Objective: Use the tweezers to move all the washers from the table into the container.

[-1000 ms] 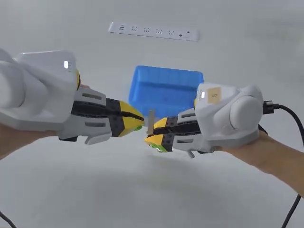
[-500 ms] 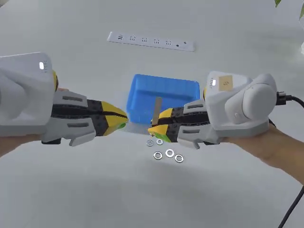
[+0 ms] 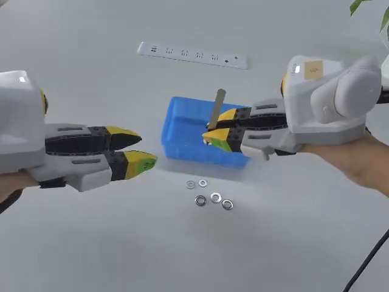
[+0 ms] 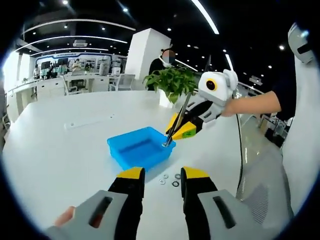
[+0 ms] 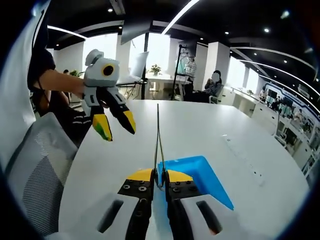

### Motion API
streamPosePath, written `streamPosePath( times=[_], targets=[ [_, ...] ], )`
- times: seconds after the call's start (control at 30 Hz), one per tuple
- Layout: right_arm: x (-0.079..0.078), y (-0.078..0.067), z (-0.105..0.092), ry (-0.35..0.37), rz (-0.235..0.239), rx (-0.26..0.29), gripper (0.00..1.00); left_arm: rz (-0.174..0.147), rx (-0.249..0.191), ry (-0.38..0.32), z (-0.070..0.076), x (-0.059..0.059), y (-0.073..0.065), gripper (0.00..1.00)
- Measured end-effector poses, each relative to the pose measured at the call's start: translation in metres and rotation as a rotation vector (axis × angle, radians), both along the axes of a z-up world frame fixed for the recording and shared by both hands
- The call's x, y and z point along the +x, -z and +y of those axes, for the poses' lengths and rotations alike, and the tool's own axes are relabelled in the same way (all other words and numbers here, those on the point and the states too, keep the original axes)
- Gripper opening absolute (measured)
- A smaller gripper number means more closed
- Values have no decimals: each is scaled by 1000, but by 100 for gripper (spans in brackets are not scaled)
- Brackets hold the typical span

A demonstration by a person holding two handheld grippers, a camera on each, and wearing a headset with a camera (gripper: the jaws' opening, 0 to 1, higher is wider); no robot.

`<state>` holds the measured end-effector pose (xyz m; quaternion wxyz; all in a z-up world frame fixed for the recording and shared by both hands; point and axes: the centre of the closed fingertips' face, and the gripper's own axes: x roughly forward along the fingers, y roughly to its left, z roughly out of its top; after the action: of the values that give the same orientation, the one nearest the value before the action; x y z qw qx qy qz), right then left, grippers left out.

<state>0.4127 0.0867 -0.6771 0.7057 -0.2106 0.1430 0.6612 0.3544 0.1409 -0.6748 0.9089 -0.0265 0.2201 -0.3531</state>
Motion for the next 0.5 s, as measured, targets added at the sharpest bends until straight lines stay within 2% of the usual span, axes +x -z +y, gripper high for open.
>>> streamPosePath(
  times=[0.07, 0.17, 0.27, 0.37, 0.5],
  targets=[
    [4, -1, 0, 5, -8, 0, 9, 2, 21, -11, 4, -1, 4, 40],
    [13, -4, 0, 13, -15, 1, 9, 21, 26, -38, 11, -4, 10, 49],
    [22, -4, 1, 22, -17, 4, 9, 69, 19, -66, 18, -10, 18, 63],
    [32, -2, 2, 33, -23, 3, 9, 90, 28, -76, 25, -16, 24, 65],
    [47, 5, 3, 43, -29, -6, 9, 113, -12, -97, 28, -22, 27, 68]
  ],
)
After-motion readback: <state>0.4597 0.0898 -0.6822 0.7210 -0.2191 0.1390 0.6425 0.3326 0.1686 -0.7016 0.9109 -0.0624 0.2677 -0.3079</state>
